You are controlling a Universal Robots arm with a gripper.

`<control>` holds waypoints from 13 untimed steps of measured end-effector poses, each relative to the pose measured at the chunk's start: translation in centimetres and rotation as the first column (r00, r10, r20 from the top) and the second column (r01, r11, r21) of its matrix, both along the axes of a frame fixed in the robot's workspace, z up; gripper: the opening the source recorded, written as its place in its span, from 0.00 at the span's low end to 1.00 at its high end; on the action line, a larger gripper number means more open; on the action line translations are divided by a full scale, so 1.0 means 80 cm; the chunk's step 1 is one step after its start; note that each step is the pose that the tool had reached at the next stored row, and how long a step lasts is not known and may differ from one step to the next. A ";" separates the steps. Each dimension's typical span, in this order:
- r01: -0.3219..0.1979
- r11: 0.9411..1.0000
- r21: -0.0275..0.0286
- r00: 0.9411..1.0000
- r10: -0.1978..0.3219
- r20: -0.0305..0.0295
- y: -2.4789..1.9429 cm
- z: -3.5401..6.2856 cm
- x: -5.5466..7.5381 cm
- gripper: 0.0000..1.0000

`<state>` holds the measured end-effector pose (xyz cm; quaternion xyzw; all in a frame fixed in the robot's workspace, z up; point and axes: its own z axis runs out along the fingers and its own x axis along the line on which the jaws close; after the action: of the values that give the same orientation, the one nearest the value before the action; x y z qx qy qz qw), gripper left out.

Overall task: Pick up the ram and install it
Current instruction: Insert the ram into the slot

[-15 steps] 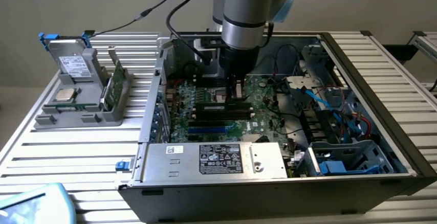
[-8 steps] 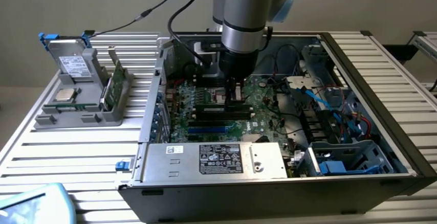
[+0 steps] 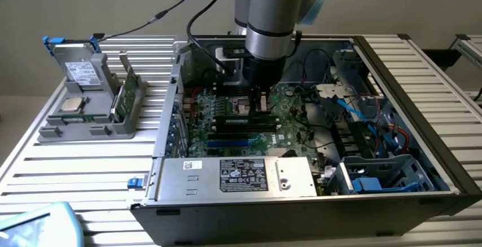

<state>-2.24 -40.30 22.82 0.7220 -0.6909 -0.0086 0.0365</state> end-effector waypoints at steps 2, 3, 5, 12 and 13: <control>-0.003 1.000 0.000 1.000 0.003 -0.002 0.0000 0.000 0.005 0.14; -0.003 1.000 0.000 1.000 0.003 -0.002 0.0000 0.000 0.005 0.14; -0.003 1.000 0.000 1.000 0.003 -0.002 0.0000 0.000 0.005 0.14; -0.008 1.000 -0.004 1.000 0.008 -0.002 0.0000 0.000 0.005 0.14; -0.009 1.000 -0.005 1.000 0.009 -0.002 0.0000 0.000 0.005 0.14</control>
<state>-1.82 -40.31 22.82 0.7250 -0.6876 -0.0074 0.0393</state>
